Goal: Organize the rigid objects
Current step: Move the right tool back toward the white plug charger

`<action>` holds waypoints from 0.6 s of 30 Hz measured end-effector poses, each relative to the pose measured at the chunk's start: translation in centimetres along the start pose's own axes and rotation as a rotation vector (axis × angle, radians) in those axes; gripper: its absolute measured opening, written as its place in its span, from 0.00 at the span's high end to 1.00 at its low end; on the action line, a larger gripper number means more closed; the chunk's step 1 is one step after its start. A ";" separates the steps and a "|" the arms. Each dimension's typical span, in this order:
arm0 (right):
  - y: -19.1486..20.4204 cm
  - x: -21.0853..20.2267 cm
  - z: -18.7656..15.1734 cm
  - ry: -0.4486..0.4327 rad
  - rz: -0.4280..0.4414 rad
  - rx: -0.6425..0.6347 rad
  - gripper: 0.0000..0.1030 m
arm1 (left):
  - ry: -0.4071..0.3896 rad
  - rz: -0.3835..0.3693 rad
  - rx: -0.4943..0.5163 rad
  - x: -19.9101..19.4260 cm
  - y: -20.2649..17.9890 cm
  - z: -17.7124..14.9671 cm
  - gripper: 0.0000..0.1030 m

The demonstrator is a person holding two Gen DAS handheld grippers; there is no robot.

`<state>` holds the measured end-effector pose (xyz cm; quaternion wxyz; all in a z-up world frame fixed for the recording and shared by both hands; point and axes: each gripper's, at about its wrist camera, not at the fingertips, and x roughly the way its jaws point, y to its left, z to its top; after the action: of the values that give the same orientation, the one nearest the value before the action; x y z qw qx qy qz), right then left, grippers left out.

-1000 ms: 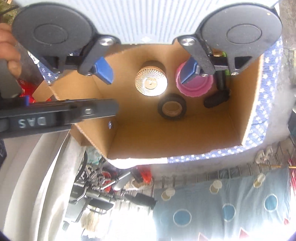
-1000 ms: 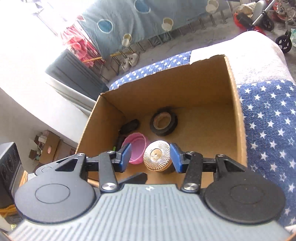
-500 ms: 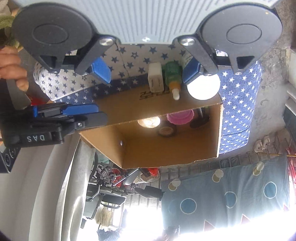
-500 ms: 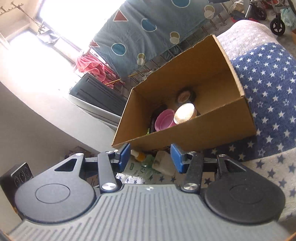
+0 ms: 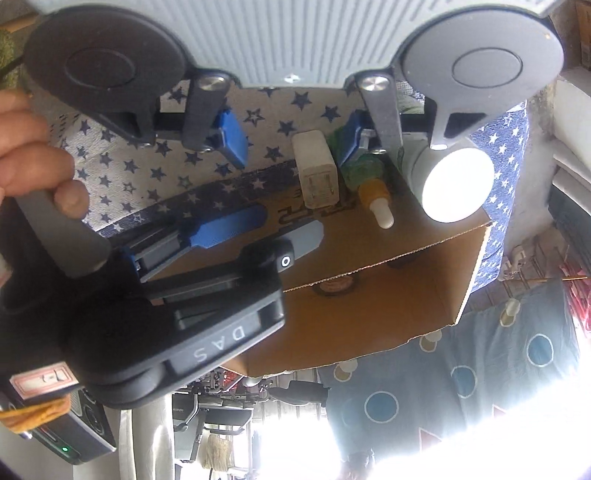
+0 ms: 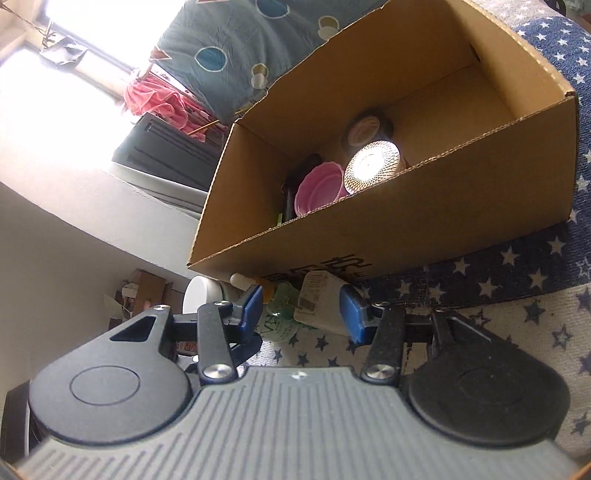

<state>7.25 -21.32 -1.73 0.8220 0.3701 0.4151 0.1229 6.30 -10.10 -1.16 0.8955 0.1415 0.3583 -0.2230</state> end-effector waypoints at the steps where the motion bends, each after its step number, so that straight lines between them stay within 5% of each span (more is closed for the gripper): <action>1: -0.1 0.4 0.1 0.004 -0.004 0.007 0.56 | 0.003 0.012 -0.002 0.4 -0.1 0.0 0.52; 18: -0.8 3.9 0.3 0.057 -0.007 0.065 0.59 | 0.040 0.047 -0.054 3.0 0.7 -0.5 0.61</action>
<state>9.84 -20.09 -4.46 0.7978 0.3915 0.4434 0.1171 8.27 -10.21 -3.53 0.8966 0.1301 0.3788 -0.1892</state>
